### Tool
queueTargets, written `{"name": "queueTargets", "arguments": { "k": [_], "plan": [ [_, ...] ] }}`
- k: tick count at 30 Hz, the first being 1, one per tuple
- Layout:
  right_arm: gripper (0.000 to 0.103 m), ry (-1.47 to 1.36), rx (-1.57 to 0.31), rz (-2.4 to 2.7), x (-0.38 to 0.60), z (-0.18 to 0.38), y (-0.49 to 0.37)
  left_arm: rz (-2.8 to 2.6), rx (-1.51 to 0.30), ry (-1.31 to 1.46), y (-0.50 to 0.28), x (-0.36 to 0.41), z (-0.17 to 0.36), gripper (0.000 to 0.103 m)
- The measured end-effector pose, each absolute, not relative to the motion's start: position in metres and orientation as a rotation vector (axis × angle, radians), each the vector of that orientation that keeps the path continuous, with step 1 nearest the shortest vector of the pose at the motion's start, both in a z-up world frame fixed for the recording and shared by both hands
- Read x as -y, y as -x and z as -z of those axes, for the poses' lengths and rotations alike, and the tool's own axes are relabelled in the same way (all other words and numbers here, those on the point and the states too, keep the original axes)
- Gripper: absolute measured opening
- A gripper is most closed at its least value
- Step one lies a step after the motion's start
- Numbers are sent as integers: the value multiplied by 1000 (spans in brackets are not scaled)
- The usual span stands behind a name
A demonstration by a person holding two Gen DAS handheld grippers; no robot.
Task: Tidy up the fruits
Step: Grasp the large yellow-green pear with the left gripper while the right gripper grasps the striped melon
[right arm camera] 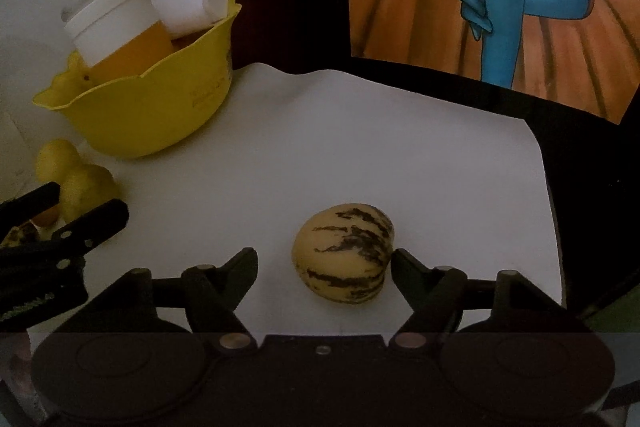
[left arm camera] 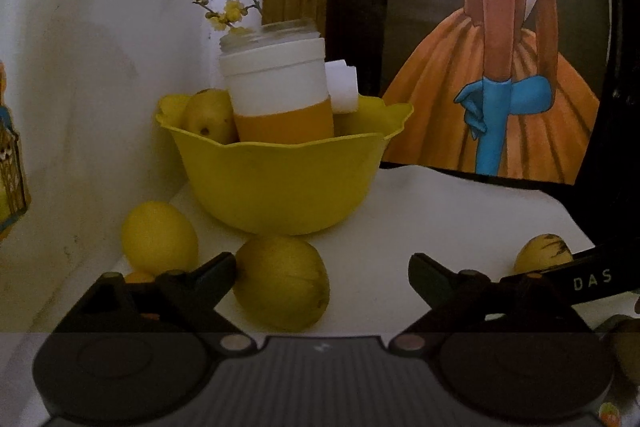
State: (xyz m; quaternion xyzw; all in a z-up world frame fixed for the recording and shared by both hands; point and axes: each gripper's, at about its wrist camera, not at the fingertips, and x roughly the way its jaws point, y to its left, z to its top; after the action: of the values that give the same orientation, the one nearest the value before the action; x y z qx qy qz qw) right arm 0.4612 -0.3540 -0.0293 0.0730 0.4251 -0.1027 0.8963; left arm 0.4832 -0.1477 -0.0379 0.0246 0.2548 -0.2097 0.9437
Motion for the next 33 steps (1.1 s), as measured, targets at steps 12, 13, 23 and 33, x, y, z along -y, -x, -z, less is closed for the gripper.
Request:
{"name": "queueTargets", "arguments": {
  "k": [12, 13, 23, 33],
  "plan": [
    [68, -163, -885, 235, 356, 29, -462, 405, -572, 23, -500, 132, 44, 85],
    [67, -162, -886, 239, 356, 30, -462, 398, -574, 17, -500, 132, 44, 83],
    [54, -154, -917, 284, 357, 34, -469, 369, -612, -39, -506, 142, 49, 72],
    [53, -140, -896, 217, 340, 37, -471, 389, -634, -22, -507, 140, 50, 60]
  ]
}}
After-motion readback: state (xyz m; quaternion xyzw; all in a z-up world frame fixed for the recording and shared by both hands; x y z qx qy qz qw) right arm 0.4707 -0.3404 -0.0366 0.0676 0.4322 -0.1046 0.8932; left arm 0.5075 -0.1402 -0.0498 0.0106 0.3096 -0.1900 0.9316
